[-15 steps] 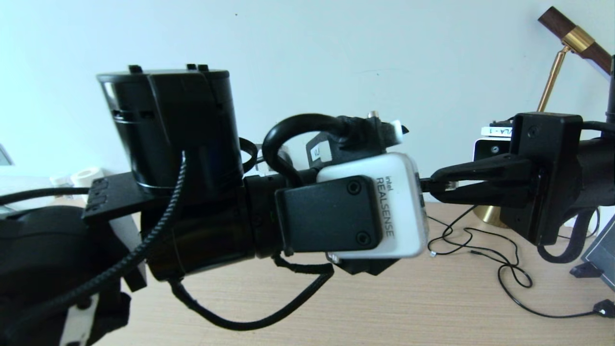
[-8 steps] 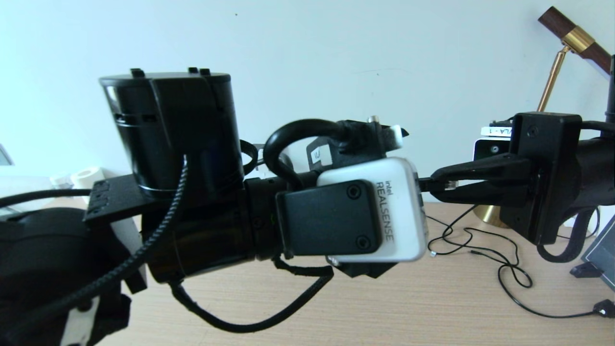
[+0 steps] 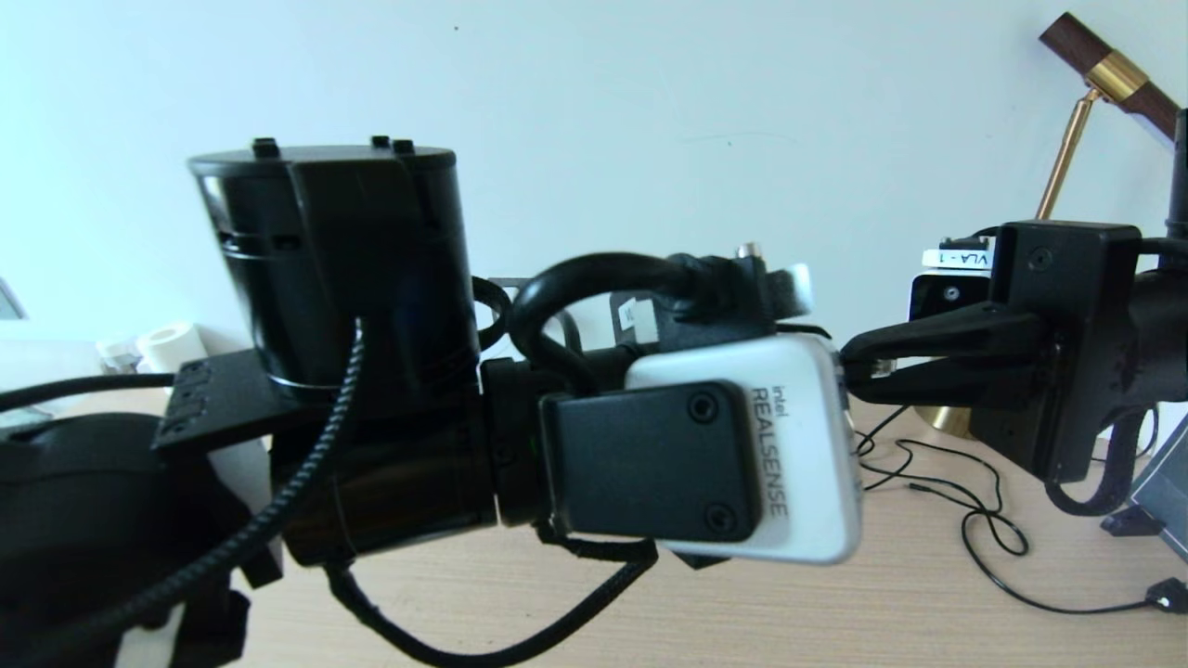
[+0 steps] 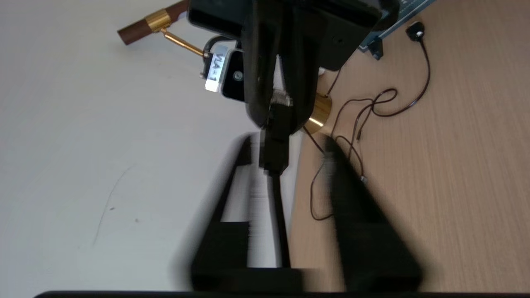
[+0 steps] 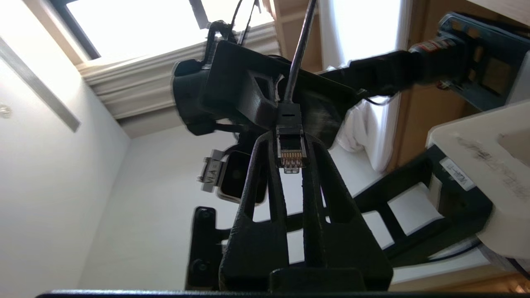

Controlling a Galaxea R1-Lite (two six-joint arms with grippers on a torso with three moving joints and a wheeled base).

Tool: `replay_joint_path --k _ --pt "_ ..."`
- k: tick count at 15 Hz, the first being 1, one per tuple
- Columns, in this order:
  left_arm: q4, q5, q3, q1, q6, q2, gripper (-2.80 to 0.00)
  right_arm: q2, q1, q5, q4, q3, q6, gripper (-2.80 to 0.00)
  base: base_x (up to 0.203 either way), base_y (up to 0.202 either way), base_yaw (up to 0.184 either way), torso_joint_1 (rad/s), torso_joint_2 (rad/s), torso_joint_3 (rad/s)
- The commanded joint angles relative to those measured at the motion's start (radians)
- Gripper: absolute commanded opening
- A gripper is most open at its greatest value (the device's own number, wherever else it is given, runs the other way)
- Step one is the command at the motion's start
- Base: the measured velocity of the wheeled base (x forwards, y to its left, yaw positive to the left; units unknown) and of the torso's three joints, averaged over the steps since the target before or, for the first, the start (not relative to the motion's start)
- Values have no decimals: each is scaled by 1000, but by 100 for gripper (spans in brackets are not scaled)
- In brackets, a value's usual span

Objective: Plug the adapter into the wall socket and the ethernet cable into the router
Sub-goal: Hand it to the other hand

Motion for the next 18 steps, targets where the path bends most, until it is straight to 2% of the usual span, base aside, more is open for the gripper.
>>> replay_joint_path --k 1,9,10,11,13,15,16,17,18 --pt "-9 -2 -4 -13 5 2 -280 8 1 8 -1 -1 8 -280 0 0 0 0 0 0" --pt "-27 -2 5 -21 2 2 -280 17 1 8 -2 -1 2 -280 0 0 0 0 0 0" --pt "-27 -2 9 -22 1 1 -280 14 -1 8 -1 -1 4 -49 0 0 0 0 0 0" --pt "-27 0 15 -22 -1 -1 -280 16 -1 6 -1 -1 4 0 0 0 0 0 0 0" --pt "-26 0 51 -20 -13 -17 -280 9 -2 4 -2 8 -6 0 0 0 0 0 0 0" --pt "-25 20 102 -14 -100 -54 -280 -14 -5 -3 -1 23 -42 0 0 0 0 0 0 0" --pt "-24 40 110 -7 -160 -67 -280 -30 -7 -23 -1 37 -76 0 0 0 0 0 0 0" --pt "-23 63 119 -1 -255 -80 -280 -62 -10 -78 -1 60 -113 0 0 0 0 0 0 0" --pt "-18 92 127 4 -376 -99 -280 -102 -11 -162 -1 85 -160 0 0 0 0 0 0 0"
